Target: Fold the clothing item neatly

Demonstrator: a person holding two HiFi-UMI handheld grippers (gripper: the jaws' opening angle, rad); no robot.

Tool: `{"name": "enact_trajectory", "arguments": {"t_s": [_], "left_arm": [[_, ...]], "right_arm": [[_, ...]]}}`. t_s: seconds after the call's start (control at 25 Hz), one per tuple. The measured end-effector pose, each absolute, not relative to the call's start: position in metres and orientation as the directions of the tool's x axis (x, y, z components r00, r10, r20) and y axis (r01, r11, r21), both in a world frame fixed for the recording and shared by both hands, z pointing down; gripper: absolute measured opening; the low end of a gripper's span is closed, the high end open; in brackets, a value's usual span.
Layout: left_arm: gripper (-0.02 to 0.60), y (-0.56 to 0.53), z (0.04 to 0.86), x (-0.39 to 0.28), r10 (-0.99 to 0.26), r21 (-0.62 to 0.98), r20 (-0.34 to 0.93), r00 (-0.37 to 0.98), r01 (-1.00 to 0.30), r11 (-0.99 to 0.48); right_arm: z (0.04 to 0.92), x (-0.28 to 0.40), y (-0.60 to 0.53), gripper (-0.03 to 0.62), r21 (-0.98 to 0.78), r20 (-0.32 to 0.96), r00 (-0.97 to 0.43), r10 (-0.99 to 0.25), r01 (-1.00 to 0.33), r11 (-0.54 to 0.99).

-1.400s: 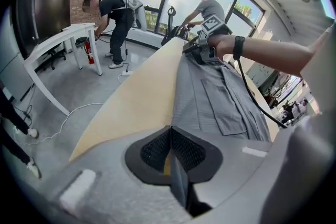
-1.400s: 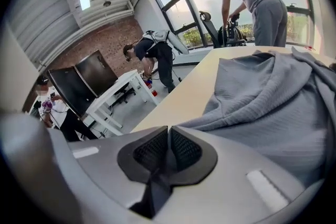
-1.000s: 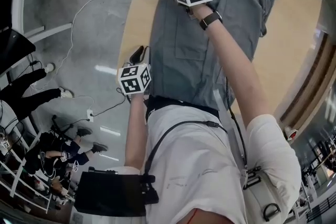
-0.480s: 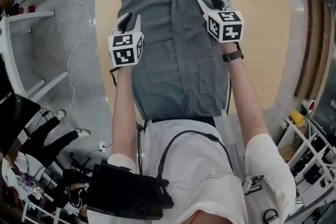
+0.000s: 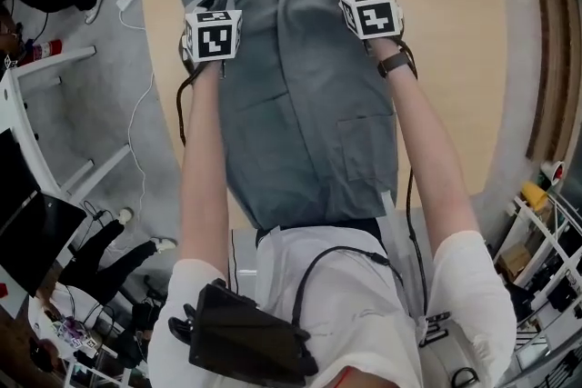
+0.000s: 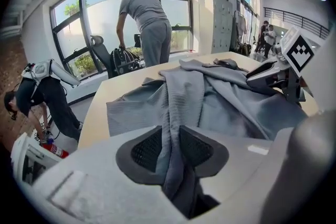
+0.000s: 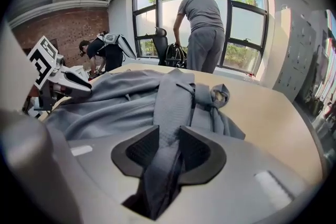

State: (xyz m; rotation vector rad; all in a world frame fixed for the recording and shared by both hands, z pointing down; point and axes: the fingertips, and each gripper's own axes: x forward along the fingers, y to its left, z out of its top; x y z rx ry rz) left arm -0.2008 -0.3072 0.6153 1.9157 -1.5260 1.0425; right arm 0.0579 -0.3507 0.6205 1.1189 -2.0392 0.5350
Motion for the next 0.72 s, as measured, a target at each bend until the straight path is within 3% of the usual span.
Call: {"name": "enact_trajectory", "arguments": {"t_s": [0.08,0.16,0.48,0.72], "left_arm": [[0.107,-0.311,0.622,-0.200,-0.577,-0.082,0.810,0.100,-0.956,-0.281],[0.025,-0.313,0.622,-0.200,-0.574,-0.045,0.809,0.121,-0.962,-0.268],[0.012,-0.313,0.550,-0.276,-0.777,0.307,0.604,0.177,-0.951,0.022],[0.012,-0.285,0.533,-0.375,-0.813,0.318,0.582,0.018,-0.925,0.208]], "right_arm": [[0.628,0.059,-0.356,0.062,0.005,0.780,-0.321,-0.538,-0.856,0.517],[0.624,0.064,-0.360,0.011,0.027,0.769,-0.303,-0.563,-0.865,0.502],[0.554,0.148,-0.368,0.011,-0.068,0.616,-0.351,-0.705,-0.915,0.397],[0.547,0.252,-0.363,0.011,-0.105,0.632,-0.232,-0.739,-0.971,0.215]]}}
